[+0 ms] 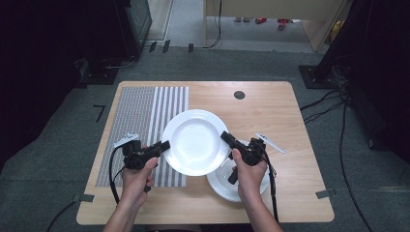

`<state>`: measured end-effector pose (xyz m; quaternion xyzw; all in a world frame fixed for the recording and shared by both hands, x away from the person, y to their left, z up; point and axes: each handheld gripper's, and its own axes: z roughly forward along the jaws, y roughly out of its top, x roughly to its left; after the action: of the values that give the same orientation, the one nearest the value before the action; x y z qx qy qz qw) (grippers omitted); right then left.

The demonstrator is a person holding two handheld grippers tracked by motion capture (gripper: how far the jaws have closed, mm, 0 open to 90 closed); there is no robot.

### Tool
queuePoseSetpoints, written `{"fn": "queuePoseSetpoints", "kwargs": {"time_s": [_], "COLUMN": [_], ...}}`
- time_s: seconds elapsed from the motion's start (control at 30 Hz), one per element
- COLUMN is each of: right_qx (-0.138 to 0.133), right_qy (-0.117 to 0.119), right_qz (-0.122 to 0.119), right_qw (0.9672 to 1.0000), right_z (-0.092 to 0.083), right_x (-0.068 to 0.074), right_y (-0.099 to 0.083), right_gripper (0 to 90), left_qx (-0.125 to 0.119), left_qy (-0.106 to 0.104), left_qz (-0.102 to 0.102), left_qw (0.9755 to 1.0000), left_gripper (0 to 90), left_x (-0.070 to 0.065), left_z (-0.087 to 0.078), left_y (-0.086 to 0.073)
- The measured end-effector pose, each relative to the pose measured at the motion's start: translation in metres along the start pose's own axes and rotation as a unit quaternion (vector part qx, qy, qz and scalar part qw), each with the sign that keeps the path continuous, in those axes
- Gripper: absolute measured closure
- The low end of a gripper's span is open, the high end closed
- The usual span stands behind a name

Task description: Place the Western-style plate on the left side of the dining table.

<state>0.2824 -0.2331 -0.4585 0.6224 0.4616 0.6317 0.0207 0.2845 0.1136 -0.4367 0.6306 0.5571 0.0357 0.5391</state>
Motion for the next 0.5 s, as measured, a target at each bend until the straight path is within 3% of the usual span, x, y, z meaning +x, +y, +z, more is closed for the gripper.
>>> {"fn": "queuePoseSetpoints", "kwargs": {"time_s": [0.5], "right_qx": [0.023], "right_qy": [0.009], "right_qz": [0.007], "right_qw": [0.9997], "right_z": [0.037], "right_x": [0.014], "right_y": [-0.008], "right_gripper": [80.6], "left_qx": [-0.02], "left_qy": [0.019], "left_qz": [-0.021], "left_qw": [0.9994], "left_gripper": [72.3], "left_x": [0.026], "left_z": [-0.016], "left_y": [0.012]}}
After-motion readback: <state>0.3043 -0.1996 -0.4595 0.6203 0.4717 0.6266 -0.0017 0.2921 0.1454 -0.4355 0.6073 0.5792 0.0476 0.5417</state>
